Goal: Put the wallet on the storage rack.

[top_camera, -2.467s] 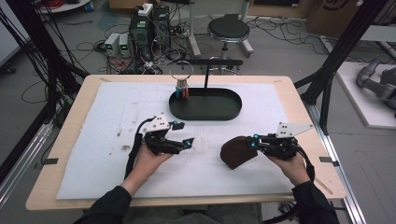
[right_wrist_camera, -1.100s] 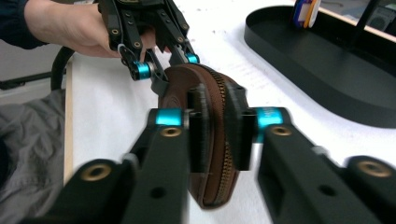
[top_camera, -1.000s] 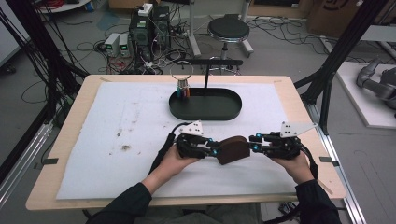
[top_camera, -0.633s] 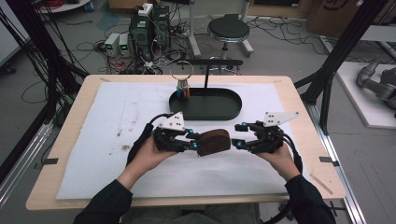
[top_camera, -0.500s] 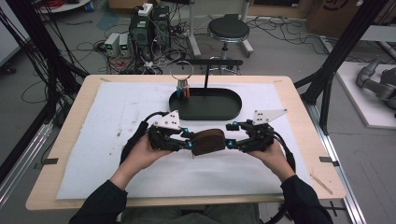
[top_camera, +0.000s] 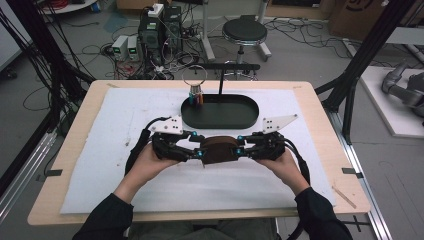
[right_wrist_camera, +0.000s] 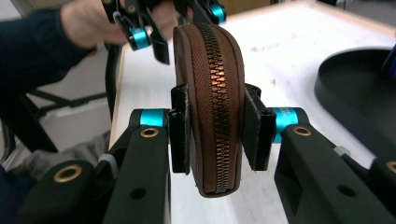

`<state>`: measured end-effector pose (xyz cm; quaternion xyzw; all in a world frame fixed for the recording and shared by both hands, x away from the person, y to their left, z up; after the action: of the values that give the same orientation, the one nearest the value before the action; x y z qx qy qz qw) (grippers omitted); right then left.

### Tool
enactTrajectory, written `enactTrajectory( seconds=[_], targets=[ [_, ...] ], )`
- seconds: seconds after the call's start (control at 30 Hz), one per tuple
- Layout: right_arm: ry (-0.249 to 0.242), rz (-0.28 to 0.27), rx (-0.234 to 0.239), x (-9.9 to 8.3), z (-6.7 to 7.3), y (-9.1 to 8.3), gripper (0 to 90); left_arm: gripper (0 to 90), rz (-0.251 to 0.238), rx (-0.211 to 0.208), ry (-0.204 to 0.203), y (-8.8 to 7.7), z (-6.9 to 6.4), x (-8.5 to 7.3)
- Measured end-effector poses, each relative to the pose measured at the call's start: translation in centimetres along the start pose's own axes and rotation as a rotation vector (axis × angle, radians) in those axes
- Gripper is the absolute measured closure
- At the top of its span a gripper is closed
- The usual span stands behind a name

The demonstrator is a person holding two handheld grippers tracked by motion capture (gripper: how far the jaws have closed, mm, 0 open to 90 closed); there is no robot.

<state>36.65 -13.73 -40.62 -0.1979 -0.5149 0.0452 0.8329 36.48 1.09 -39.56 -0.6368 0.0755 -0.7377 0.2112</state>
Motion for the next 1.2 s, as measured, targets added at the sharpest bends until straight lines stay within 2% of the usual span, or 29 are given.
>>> enactTrajectory(
  seconds=[0.03,0.1,0.2,0.27,0.33,0.47,0.53,0.63,0.73,0.83,0.9,0.97,1.03,1.1,1.2],
  targets=[
    [0.010,-0.026,0.012,0.3,0.2,-0.2,68.8,45.1,-0.015,0.001,-0.011,0.0,0.0,0.0],
    [0.012,-0.067,0.034,0.8,0.5,-0.5,68.7,45.6,-0.056,-0.012,-0.027,0.0,-0.1,0.1],
    [0.011,-0.102,0.045,1.2,0.8,-0.6,68.6,51.2,-0.090,-0.038,-0.013,0.1,-0.5,0.5],
    [0.011,-0.109,0.054,1.3,0.9,-0.5,68.5,57.9,-0.103,-0.029,0.001,0.0,-0.6,0.7],
    [0.012,-0.116,0.056,1.3,1.0,-0.6,67.9,61.6,-0.119,-0.046,-0.010,-0.1,-0.6,0.8],
    [0.004,-0.098,0.049,1.1,0.9,-0.5,62.2,66.0,-0.105,-0.056,0.006,-0.1,-0.8,0.7],
    [0.002,-0.074,0.021,0.8,0.6,-0.2,56.7,67.6,-0.099,-0.066,0.008,-0.1,-1.0,0.8],
    [-0.005,-0.040,0.014,0.4,0.5,0.0,58.6,67.7,-0.075,-0.074,0.023,-0.1,-1.1,0.7],
    [0.006,-0.027,0.026,0.2,0.7,0.0,59.7,67.7,-0.084,-0.084,0.018,-0.2,-1.1,0.8],
    [-0.015,-0.035,0.030,0.3,0.7,0.0,64.6,67.5,-0.097,-0.082,0.010,-0.3,-1.1,0.9],
    [-0.025,-0.048,0.033,0.5,0.8,-0.1,66.4,64.7,-0.107,-0.059,0.007,-0.3,-0.9,1.0],
    [-0.026,-0.056,0.028,0.6,0.9,-0.3,67.6,56.3,-0.107,-0.029,0.006,-0.4,-0.6,1.0],
    [-0.033,-0.068,-0.004,0.8,0.6,-0.4,68.0,44.4,-0.102,0.011,-0.009,-0.5,-0.2,0.8],
    [-0.024,-0.076,-0.022,0.9,0.3,-0.7,68.1,39.4,-0.097,0.046,-0.004,-0.8,0.0,0.5],
    [-0.021,-0.108,-0.071,1.3,-0.4,-1.2,68.3,34.9,-0.095,0.114,-0.024,-1.5,0.4,-0.4]
  ],
)
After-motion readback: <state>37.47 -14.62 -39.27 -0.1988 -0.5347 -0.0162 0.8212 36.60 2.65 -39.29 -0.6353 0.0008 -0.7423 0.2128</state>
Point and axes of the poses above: each handheld gripper's, and its own axes: y roughly forward along the jaws, x roughly out of its top, z roughly to its left, the point moved 10 cm from there along y, roughly forward along the jaws, and after that the axes turned 15 degrees about y, right-handed, at the moved point
